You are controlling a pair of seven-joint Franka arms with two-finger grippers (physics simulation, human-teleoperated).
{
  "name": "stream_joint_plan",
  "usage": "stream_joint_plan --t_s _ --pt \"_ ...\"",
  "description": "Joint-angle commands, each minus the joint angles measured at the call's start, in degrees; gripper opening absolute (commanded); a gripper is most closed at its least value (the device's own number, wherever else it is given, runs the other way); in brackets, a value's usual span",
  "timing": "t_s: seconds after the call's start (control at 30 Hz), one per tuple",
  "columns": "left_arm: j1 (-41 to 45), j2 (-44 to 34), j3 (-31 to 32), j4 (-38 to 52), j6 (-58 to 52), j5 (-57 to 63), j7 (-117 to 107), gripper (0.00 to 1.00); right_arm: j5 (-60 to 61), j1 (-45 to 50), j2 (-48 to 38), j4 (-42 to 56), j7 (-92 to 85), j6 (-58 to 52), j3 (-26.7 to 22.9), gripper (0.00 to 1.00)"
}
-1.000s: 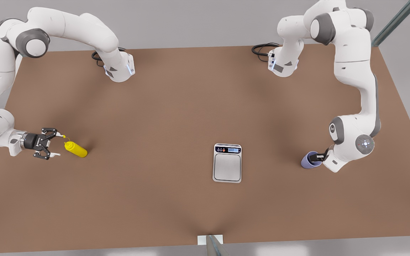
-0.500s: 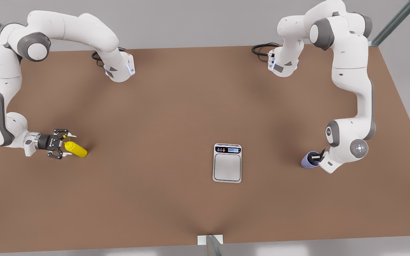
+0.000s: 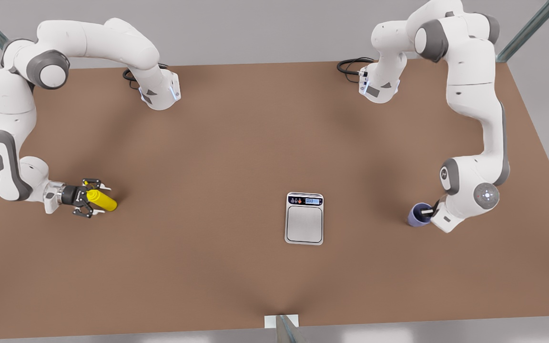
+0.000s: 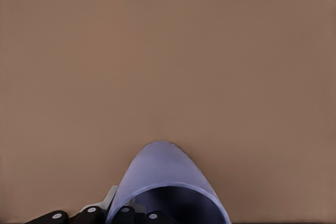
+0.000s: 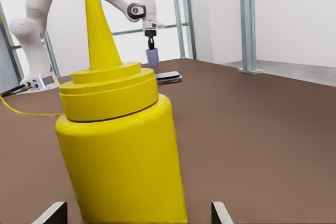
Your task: Move cup to the weight, pick up sauce bottle, pour sauce
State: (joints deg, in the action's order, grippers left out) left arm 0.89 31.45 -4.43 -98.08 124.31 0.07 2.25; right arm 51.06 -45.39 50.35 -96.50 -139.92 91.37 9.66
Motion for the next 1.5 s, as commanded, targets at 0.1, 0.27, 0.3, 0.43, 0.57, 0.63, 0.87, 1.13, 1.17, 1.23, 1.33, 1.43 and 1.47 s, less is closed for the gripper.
stream_joint_plan --t_s 0.1,0.27,0.3,0.43,0.57,0.63,0.87,1.13,1.17,1.23,1.33,1.43,1.47 --pt "1.83 -2.44 6.89 0.87 -1.61 -1.92 -13.92 0.21 0.0 0.04 0.45 0.0 -0.35 0.13 0.0 0.93" --pt "14.48 0.55 8.57 9.58 -6.01 -2.1 -39.07 0.21 -0.09 0.04 0.45 0.0 -0.18 0.13 -0.08 0.5" --pt "16.06 1.51 8.57 11.59 -6.01 -2.1 -42.14 0.21 -0.09 0.04 0.45 0.0 -0.18 0.13 0.0 0.47" --pt "21.34 10.21 8.65 22.58 -5.66 -5.87 -53.58 0.21 -0.26 0.13 0.18 0.18 -0.18 0.22 -0.08 0.44" --pt "22.4 12.32 8.65 24.52 -5.39 -6.23 -55.6 0.21 -0.79 2.77 -1.75 3.16 4.83 -0.75 0.0 0.43" --pt "22.48 13.02 8.65 24.52 -5.31 -6.75 -55.6 0.21 -1.93 5.05 -5.26 4.57 9.31 -1.45 0.09 0.43" --pt "22.4 14.35 10.32 24.52 -5.39 -7.46 -55.34 0.21 -2.55 12.61 -8.6 7.73 16.96 0.65 0.53 0.43" --pt "22.48 14.96 10.32 24.52 -5.39 -7.19 -55.16 1.0 -1.67 20.96 -9.13 8.7 26.01 8.92 5.54 0.44" --pt "22.48 14.96 10.32 24.52 -5.39 -7.28 -55.07 1.0 -1.93 22.54 -9.22 10.37 28.38 9.53 5.54 0.44" --pt "22.4 14.78 10.24 24.52 -5.39 -7.28 -55.07 1.0 -2.37 25.09 -9.22 12.91 33.04 9.62 5.54 0.44" --pt "22.31 13.91 10.15 24.61 -5.57 -7.37 -55.43 1.0 -2.55 27.11 -9.13 13.36 34.98 9.97 5.45 0.44" --pt "22.22 13.03 10.15 24.61 -6.01 -7.46 -55.51 1.0 -2.72 30.19 -9.22 15.2 38.58 11.2 5.19 0.44" --pt "22.05 12.24 9.97 24.61 -6.27 -7.46 -55.51 1.0 -4.65 31.68 -9.4 15.9 42.44 11.82 5.36 0.44"
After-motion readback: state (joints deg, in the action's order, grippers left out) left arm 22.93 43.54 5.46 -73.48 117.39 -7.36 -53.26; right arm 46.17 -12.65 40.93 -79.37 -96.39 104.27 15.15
